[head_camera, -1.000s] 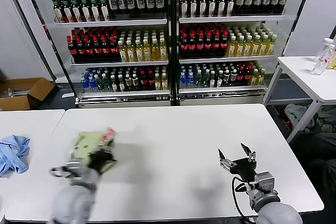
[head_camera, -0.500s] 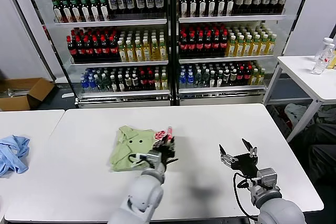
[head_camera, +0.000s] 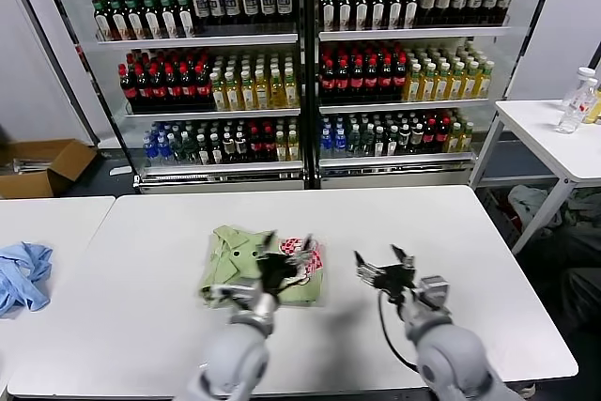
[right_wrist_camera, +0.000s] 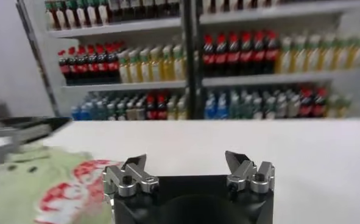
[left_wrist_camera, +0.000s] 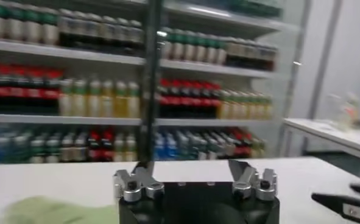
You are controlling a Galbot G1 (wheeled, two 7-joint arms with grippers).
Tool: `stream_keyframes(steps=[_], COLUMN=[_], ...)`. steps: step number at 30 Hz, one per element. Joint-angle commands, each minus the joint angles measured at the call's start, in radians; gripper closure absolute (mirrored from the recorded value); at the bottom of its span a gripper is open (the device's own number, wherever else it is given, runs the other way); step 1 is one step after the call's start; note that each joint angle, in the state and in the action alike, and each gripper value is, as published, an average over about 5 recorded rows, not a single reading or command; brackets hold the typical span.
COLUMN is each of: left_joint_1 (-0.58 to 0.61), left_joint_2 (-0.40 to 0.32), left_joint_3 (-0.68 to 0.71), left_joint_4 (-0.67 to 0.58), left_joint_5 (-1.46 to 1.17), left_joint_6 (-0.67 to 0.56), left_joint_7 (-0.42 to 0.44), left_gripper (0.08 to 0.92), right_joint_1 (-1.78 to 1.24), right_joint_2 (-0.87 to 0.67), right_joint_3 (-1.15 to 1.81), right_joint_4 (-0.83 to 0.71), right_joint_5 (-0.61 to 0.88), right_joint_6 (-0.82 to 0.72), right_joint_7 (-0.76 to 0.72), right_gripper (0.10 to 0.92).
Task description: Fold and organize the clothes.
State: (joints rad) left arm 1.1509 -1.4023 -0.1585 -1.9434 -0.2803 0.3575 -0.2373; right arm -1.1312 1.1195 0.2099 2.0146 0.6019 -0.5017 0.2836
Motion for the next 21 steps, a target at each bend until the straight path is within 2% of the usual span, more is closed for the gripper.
stream_keyframes(steps=[1, 4, 10, 17, 21], left_joint_1=[0.336, 0.37, 0.378, 0.373, 0.371], left_joint_2=[0.165, 0.153, 0.134, 0.13, 0.129], left_joint_3=[-0.425, -0.439, -0.434, -0.418, -0.419], left_joint_4=[-0.22, -0.228, -0.231, -0.227, -0.226], left_joint_5=[-0.182, -0.175, -0.177, -0.176, -0.18], left_joint_6=[-0.123, -0.135, -0.138, -0.137, -0.137], left_joint_7=[-0.025, -0.034, -0.044, -0.043, -0.043], left_gripper=[0.212, 0.182, 0.177, 0.177, 0.177], right_joint_1=[0.35, 0.365, 0.372, 0.374, 0.383], right_joint_2=[0.242, 0.29, 0.33, 0.312, 0.259], right_joint_3=[-0.337, -0.354, -0.356, -0.346, -0.322], right_joint_4=[-0.353, -0.424, -0.506, -0.505, -0.496], right_joint_5=[0.271, 0.263, 0.263, 0.263, 0.188], right_joint_6=[-0.067, -0.071, -0.068, -0.054, -0.039], right_joint_7=[0.178, 0.199, 0.247, 0.243, 0.201], right_gripper=[0.203, 0.203, 0.224, 0.414, 0.527])
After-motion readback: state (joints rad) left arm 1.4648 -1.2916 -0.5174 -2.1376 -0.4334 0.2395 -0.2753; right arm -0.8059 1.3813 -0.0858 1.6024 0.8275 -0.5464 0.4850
